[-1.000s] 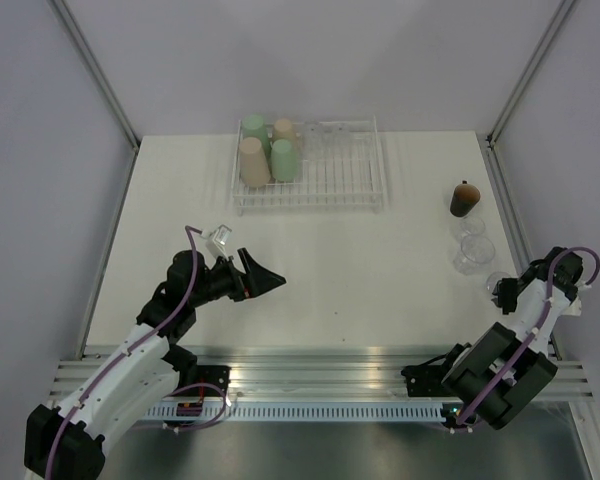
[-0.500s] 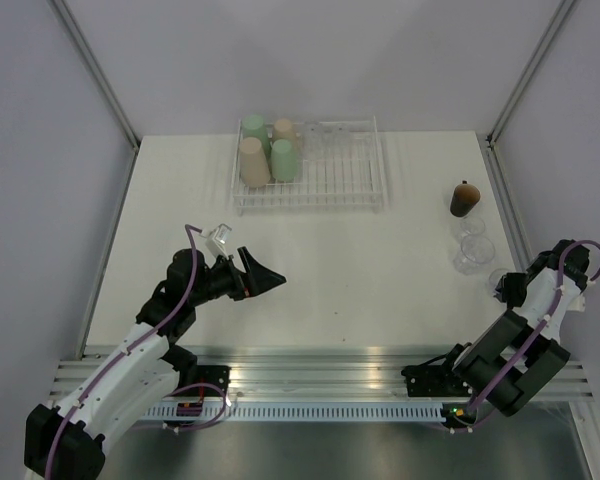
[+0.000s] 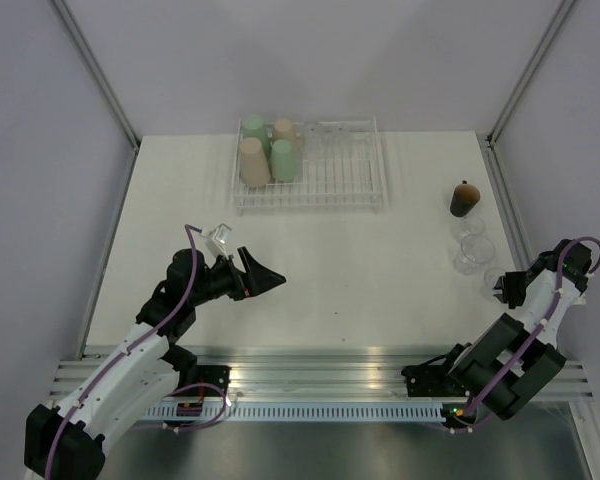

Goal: Unload the cups from the dish rack

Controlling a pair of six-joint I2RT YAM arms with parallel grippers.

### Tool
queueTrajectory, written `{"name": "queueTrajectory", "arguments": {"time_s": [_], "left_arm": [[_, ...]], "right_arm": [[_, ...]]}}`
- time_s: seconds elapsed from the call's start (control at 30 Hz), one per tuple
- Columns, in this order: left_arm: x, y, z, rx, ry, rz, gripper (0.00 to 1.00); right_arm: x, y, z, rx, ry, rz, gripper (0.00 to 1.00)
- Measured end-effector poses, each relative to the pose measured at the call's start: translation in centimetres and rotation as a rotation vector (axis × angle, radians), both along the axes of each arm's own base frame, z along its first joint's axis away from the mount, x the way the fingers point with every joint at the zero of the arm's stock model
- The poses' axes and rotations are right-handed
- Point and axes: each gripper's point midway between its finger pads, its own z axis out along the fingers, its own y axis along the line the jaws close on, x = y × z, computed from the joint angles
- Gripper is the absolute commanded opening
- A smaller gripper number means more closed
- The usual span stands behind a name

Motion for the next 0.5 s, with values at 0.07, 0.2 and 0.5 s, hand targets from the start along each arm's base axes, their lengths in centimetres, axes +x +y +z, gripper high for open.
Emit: {"name": "queueTrajectory", "arguments": {"time_s": [0.07, 0.2, 0.5], "left_arm": [[0.0, 0.0, 0.0, 0.000, 0.000, 0.000, 1.00], [0.0, 0.0, 0.0, 0.000, -0.001, 0.000, 1.00], [0.0, 0.0, 0.0, 0.000, -0.001, 0.000, 1.00]], "right_arm": [[-0.1, 0.1, -0.2, 0.005, 0.009, 0.020, 0.27], [-0.5, 0.5, -1.2, 0.035, 0.052, 0.061, 0.29], [-1.1, 0.7, -1.0, 0.030, 0.060, 0.086, 0.35]]}}
